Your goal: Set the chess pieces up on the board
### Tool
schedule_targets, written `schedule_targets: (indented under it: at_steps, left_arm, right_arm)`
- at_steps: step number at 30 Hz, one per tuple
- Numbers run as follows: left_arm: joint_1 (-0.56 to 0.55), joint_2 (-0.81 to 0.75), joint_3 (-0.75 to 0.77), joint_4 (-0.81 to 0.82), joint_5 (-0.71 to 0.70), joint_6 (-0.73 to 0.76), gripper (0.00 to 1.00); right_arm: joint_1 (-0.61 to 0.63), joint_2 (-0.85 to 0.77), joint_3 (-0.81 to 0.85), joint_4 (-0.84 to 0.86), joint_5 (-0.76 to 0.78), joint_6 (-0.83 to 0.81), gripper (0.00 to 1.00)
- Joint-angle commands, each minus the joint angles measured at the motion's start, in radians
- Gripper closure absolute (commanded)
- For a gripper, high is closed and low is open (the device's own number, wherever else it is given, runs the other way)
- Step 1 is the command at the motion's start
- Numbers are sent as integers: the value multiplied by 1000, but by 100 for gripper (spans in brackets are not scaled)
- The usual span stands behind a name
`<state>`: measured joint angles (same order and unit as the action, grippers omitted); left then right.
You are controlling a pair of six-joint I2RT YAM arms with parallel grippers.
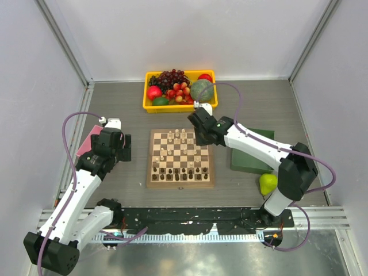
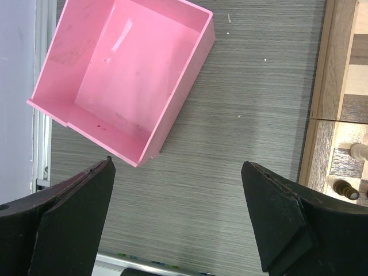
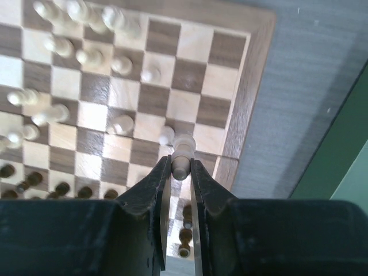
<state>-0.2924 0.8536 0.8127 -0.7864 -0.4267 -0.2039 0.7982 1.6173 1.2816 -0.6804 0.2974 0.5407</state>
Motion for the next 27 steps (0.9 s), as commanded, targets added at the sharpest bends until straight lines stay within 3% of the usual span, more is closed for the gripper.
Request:
schedule_targets:
  at_steps: [1, 11, 27]
  left_arm:
    - [4, -5, 16, -2, -10, 3, 1]
    - [6, -8, 16, -7, -23, 1, 0]
    - [6, -10, 16, -5, -21, 1, 1]
  right_arm:
    - [-28, 70, 123, 31, 40, -65, 86]
    - [-60, 257, 330, 39, -23, -123, 86]
    - [-65, 400, 409, 42, -37, -153, 85]
